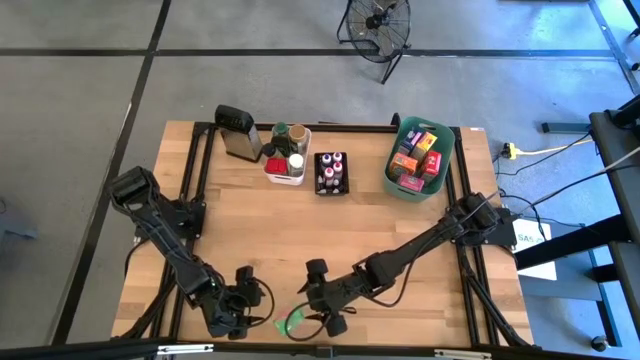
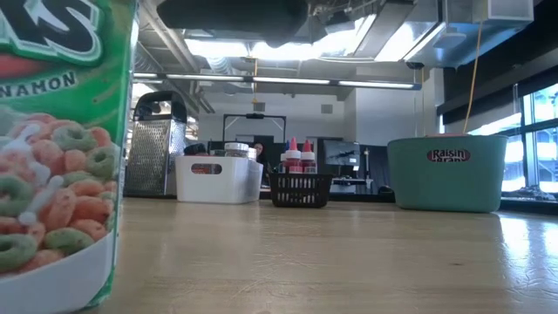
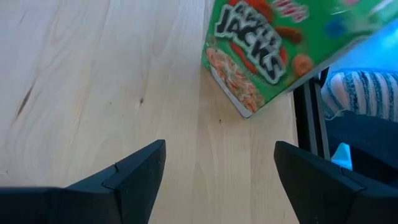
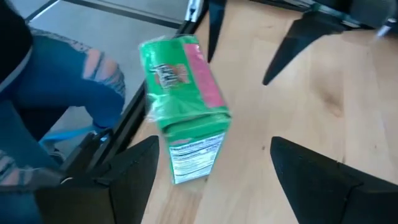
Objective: Pick & Place Kitchen Items
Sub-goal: Put the green cereal box into the green bin
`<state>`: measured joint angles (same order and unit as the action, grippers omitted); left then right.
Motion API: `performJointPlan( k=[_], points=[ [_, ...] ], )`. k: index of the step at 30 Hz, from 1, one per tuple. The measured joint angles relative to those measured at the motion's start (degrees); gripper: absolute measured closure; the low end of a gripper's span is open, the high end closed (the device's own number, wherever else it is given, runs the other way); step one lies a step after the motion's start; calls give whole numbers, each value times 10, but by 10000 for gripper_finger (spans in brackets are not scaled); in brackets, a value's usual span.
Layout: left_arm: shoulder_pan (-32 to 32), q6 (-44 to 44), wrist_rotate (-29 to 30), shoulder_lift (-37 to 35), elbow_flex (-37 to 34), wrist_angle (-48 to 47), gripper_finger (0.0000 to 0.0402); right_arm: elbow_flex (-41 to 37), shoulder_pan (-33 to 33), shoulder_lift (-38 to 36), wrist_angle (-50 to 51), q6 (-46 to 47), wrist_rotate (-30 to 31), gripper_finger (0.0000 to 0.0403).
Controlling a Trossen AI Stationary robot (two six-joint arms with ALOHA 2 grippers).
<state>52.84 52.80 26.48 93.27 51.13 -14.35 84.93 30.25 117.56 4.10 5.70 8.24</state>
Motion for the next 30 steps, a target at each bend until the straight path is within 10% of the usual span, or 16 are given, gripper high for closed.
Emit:
performJointPlan(
  k=[30],
  points=[
    [0, -11, 23, 0, 0, -1, 109, 0, -8, 20, -33, -7, -33, 92]
  ],
)
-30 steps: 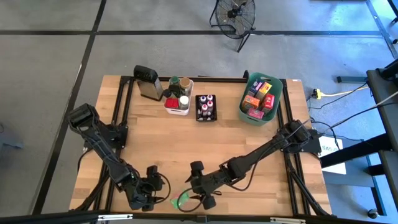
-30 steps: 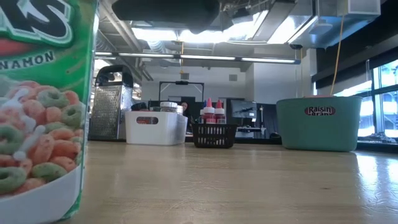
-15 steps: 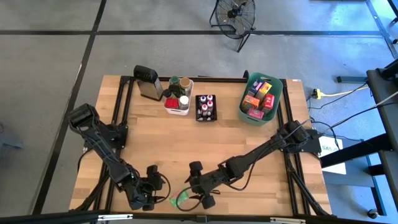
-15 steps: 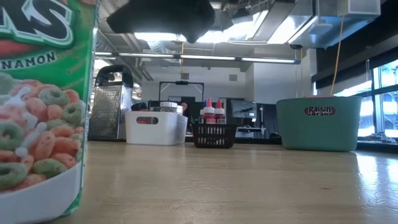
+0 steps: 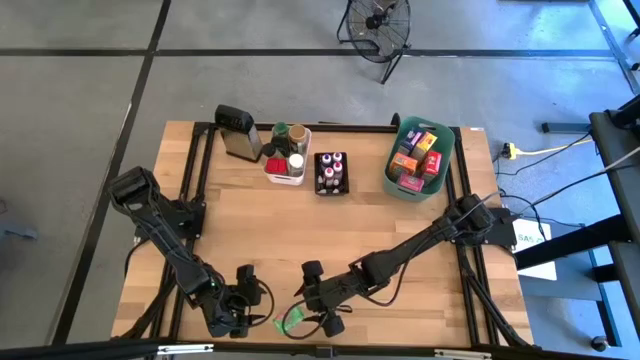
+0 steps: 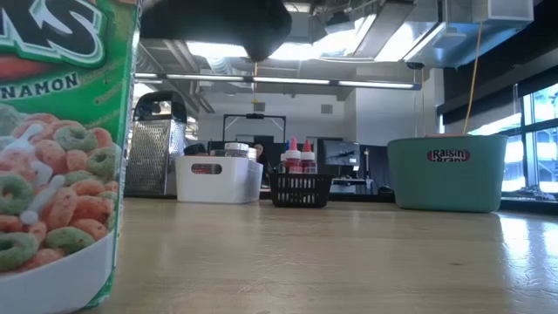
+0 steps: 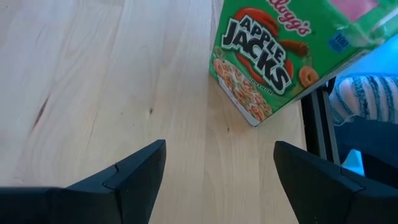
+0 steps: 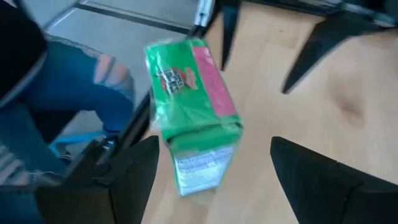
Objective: Pick & Place Kitchen Items
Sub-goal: Put the green cereal box into the green bin
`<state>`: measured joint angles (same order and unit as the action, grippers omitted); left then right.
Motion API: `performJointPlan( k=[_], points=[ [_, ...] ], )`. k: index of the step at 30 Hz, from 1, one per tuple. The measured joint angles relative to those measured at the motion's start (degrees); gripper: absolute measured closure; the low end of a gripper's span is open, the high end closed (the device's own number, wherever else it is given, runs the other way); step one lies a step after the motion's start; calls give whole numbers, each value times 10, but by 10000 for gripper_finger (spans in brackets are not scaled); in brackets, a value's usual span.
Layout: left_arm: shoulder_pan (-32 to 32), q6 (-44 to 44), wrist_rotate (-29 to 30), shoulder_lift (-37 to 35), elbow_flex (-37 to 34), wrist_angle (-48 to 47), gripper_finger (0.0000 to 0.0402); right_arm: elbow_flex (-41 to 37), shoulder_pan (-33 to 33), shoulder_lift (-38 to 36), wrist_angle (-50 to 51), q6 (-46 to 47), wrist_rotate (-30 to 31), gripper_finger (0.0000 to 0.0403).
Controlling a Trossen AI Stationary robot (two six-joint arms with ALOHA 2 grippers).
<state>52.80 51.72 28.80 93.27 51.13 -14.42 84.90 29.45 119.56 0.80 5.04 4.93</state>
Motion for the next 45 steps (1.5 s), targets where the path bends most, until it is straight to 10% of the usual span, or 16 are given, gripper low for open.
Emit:
performJointPlan(
  k=[45],
  points=[
    [-52, -30, 12, 0, -1, 1, 109, 0, -21, 43, -89, -87, -112, 92]
  ],
)
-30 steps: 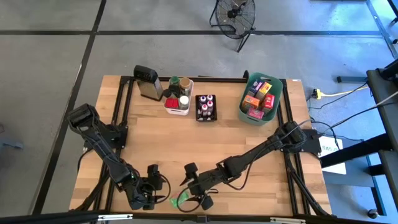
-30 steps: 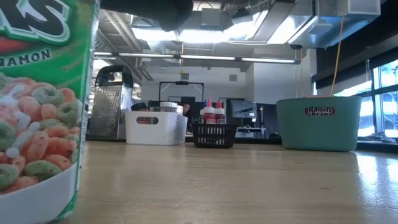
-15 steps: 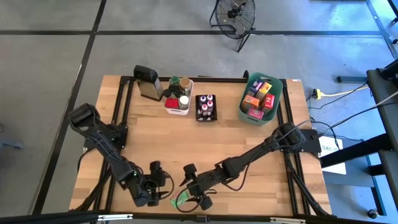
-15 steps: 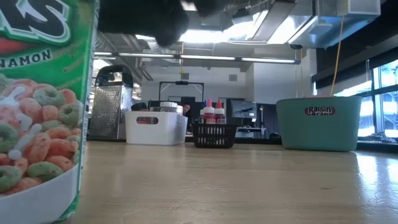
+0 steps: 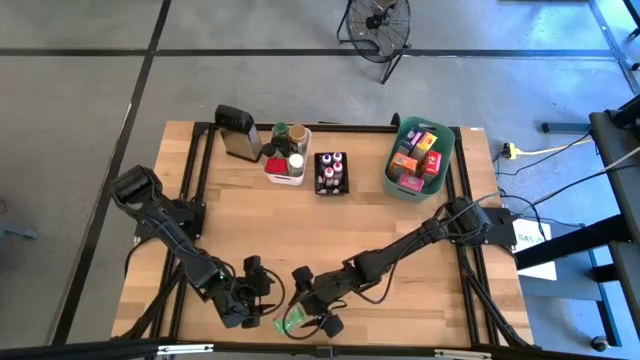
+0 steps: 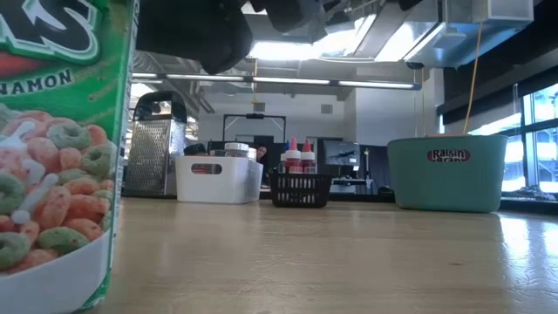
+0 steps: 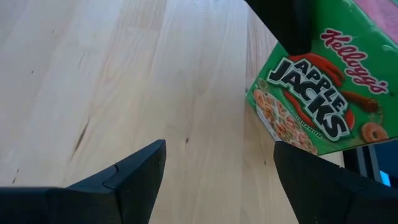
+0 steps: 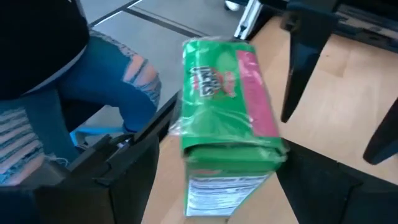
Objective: Pick & Place Kitchen Items
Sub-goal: Put the green cereal box into the green bin
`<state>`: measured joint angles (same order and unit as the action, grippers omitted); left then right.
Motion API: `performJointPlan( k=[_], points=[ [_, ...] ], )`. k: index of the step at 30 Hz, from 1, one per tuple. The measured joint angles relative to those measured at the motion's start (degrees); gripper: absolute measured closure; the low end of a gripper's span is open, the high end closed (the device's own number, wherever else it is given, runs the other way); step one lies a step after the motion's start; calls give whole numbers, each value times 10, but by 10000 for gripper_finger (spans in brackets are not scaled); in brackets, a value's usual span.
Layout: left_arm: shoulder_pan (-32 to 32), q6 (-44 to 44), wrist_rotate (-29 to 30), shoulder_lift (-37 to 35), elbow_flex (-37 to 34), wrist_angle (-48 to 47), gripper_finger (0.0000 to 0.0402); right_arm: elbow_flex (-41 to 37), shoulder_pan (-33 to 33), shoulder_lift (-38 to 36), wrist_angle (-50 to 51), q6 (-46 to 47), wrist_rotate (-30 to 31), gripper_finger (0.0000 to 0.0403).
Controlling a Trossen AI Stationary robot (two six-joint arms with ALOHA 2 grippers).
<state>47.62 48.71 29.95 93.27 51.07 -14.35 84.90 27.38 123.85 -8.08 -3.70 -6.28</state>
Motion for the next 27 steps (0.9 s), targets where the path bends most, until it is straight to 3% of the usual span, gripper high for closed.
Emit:
performJointPlan(
  k=[8, 22, 27],
  points=[
    [0, 0, 0, 0, 0, 0, 109, 0, 0, 0, 0, -2, -14, 123],
    [0, -10, 8, 0, 0, -1, 109, 0, 0, 0, -3, -2, -30, 268],
    [0, -15, -8, 0, 0, -1, 109, 0, 6, -17, 47, -2, -29, 290]
  ],
)
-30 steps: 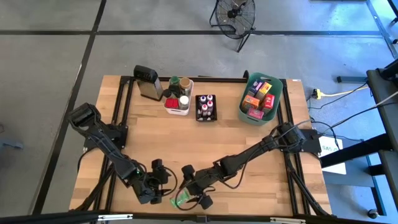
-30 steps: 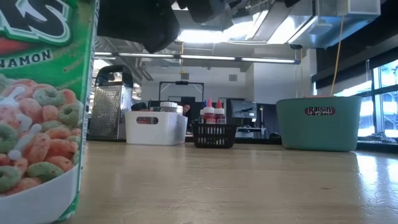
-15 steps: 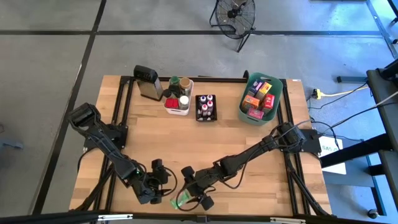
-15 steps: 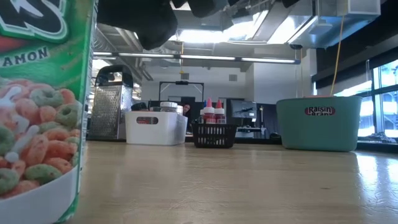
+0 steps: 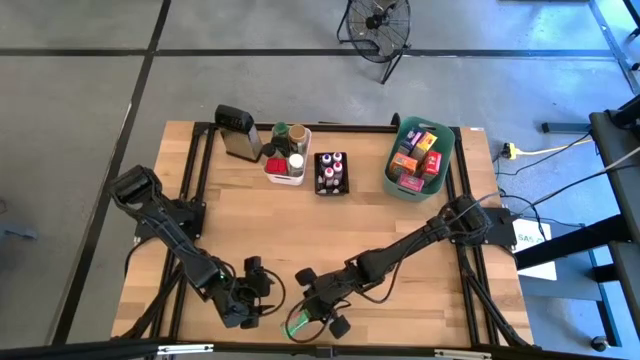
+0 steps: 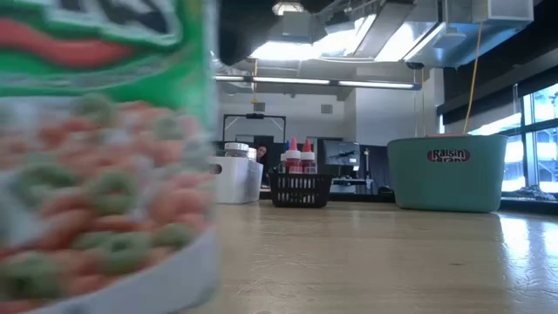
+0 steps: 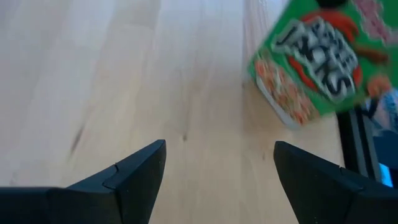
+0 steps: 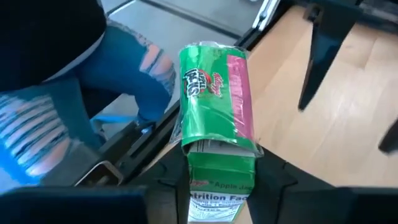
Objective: Pick & Place Kitchen Items
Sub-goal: Put the green cereal box into the green bin
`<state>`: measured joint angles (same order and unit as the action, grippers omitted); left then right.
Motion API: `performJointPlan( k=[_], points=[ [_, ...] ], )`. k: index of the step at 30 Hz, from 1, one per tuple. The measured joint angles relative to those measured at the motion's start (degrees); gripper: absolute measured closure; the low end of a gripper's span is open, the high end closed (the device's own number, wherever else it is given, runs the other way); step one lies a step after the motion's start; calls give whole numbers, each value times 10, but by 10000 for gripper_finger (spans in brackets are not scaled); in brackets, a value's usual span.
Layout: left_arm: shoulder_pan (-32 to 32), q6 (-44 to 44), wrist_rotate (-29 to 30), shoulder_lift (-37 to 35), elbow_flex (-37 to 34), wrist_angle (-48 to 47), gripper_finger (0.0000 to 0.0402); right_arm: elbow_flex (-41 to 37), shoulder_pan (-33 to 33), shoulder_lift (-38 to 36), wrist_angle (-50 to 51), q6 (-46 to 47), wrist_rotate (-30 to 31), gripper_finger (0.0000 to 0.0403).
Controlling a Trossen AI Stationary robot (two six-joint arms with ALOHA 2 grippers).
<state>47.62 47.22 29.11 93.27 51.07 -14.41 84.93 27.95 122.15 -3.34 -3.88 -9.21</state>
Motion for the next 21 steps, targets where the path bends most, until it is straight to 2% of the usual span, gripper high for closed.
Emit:
performJointPlan(
  k=[2, 5, 14, 21],
  points=[
    [0, 0, -13, 0, 0, 0, 109, 0, 2, -11, 23, 10, 6, 291],
    [4, 6, -21, 0, 0, 0, 109, -1, 9, -45, 82, 35, 49, 293],
    [19, 41, -33, 0, 0, 1, 109, -1, 45, -200, 326, 116, 286, 295],
    [19, 69, -33, 0, 0, 3, 109, -1, 62, -321, 582, 263, 456, 295]
  ],
)
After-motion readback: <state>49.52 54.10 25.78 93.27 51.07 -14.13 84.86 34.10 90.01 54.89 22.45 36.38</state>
